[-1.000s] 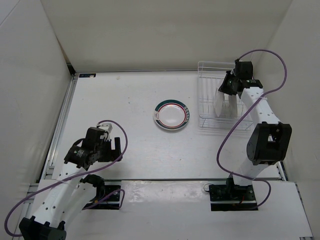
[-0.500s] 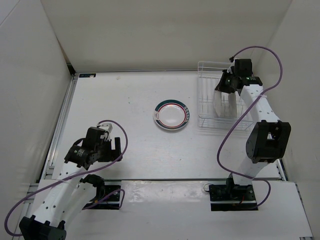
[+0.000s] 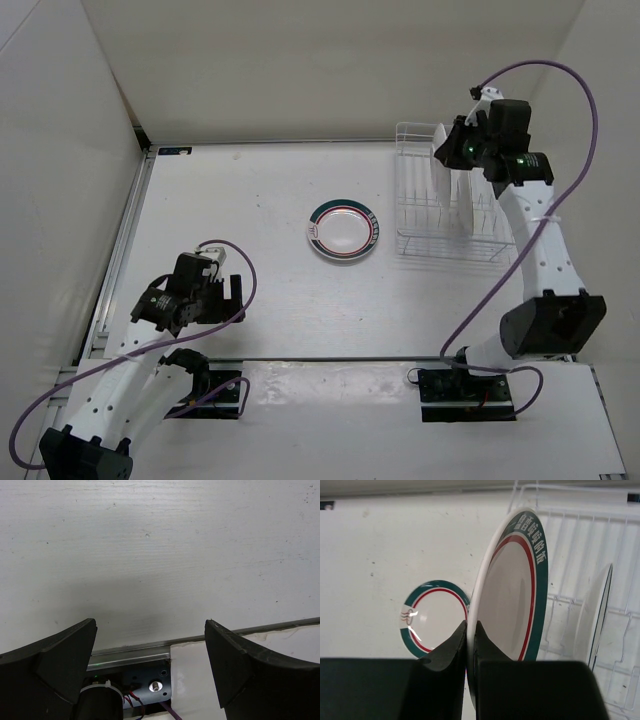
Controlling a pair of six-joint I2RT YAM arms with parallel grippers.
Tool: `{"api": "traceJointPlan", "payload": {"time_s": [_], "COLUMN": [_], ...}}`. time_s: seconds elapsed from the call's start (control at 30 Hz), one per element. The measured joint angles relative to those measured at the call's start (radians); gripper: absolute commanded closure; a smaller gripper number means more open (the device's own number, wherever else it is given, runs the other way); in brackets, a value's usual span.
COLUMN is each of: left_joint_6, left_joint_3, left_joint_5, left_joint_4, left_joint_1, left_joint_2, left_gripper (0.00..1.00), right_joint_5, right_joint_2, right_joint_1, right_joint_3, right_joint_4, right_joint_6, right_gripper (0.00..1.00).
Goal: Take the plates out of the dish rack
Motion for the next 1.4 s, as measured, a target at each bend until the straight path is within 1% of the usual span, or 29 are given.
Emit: {"api": "traceJointPlan", "payload": {"time_s": [0.1,0.2,0.3,0.4,0.47,0.53,0.57,0.63,0.7,0.77,0.83,0.97,1.03,1.13,1.23,1.3,1.4], "left_joint_6": [0.0,0.0,0.0,0.0,0.0,0.0,0.0,0.0,0.0,0.0,0.0,0.0,0.0,0.0,0.0,0.0,0.0], "left_joint_3": [0.0,0.0,0.0,0.0,0.0,0.0,0.0,0.0,0.0,0.0,0.0,0.0,0.0,0.0,0.0,0.0,0.0], "left_joint_5": [0.0,0.0,0.0,0.0,0.0,0.0,0.0,0.0,0.0,0.0,-0.001,-0.003,-0.003,-0.003,-0.003,-0.003,-0.003], "left_joint_4": [0.0,0.0,0.0,0.0,0.0,0.0,0.0,0.0,0.0,-0.001,-0.001,-0.001,-0.001,-0.002,-0.003,-0.004,-0.003], "left_joint_1": [0.0,0.0,0.0,0.0,0.0,0.0,0.0,0.0,0.0,0.0,0.0,0.0,0.0,0.0,0.0,0.0,0.0], "left_joint_2": [0.0,0.0,0.0,-0.001,0.0,0.001,0.003,0.008,0.013,0.012,0.008,0.003,0.006,0.015,0.02,0.019,0.015], "left_gripper": [0.0,0.0,0.0,0.0,0.0,0.0,0.0,0.0,0.0,0.0,0.0,0.0,0.0,0.0,0.0,0.0,0.0], "right_joint_5": [0.0,-0.007,-0.003,0.062,0.17,0.324,0.429,0.639,0.872,1.036,1.132,1.253,1.303,1.337,1.334,1.32,1.283], "right_joint_2": [-0.085,-0.158,-0.217,-0.278,-0.281,-0.245,-0.207,-0.087,0.066,0.187,0.255,0.273,0.273,0.28,0.306,0.33,0.369], "right_joint_1": [0.042,0.117,0.24,0.424,0.575,0.73,0.821,0.967,1.066,1.106,1.115,1.109,1.101,1.097,1.091,1.084,1.063], "right_joint_3": [0.005,0.005,-0.013,-0.095,-0.129,-0.14,-0.137,-0.103,-0.063,-0.089,-0.159,-0.259,-0.278,-0.294,-0.295,-0.294,-0.29], "right_joint_4": [-0.003,-0.019,-0.037,-0.051,-0.078,-0.105,-0.112,-0.121,-0.071,0.051,0.162,0.297,0.433,0.612,0.707,0.714,0.669], "right_joint_6": [-0.015,-0.024,-0.028,-0.043,-0.061,-0.097,-0.122,-0.175,-0.242,-0.344,-0.443,-0.585,-0.678,-0.794,-0.837,-0.825,-0.771], "right_gripper": [1.0,1.0,1.0,1.0,1.0,1.0,1.0,1.0,1.0,1.0,1.0,1.0,1.0,1.0,1.0,1.0,1.0]}}
